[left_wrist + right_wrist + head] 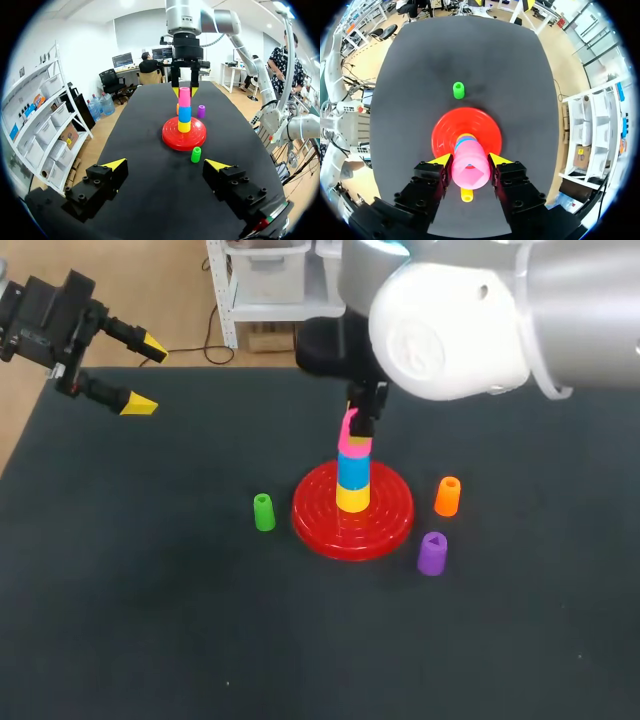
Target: Pick up and stack the cylinders on the red base in this order: pink,purple,orange,green
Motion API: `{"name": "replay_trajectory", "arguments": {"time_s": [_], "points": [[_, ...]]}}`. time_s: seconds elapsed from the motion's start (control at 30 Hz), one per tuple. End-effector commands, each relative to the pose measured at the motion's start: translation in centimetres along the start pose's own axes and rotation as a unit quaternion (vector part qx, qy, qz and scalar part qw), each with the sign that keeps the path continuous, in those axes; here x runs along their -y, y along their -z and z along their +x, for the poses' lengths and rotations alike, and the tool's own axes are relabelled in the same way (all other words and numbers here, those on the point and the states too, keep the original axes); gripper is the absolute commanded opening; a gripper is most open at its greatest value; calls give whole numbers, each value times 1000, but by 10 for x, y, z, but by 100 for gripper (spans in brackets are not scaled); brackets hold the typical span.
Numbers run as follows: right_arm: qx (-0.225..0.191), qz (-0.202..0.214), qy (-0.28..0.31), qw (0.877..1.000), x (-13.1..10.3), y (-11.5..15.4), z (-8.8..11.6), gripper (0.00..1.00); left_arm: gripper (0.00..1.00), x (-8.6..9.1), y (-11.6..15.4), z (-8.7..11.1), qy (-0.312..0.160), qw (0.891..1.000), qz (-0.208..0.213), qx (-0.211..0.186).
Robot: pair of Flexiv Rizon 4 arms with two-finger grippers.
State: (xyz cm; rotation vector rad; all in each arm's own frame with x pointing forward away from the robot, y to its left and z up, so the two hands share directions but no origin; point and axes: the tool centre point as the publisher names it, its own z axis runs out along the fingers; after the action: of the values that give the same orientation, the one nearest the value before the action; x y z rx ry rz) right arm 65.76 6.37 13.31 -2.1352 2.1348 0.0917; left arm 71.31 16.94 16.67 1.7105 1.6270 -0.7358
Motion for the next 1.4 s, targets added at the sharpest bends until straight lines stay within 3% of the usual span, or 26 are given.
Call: {"name": "replay_trajectory", "arguments": {"time_s": [0.03, 0.77, 1.4], "points": [[0, -2, -2, 1000, 0, -1, -1, 0, 100, 0, 0, 1, 0, 1000, 0, 0], [-18, -12, -4, 1000, 1, -13, 1, 0, 100, 0, 0, 1, 0, 1000, 0, 0], [-40, 10, 12, 999, -3, -19, 4, 0, 100, 0, 0, 1, 0, 1000, 0, 0]]}}
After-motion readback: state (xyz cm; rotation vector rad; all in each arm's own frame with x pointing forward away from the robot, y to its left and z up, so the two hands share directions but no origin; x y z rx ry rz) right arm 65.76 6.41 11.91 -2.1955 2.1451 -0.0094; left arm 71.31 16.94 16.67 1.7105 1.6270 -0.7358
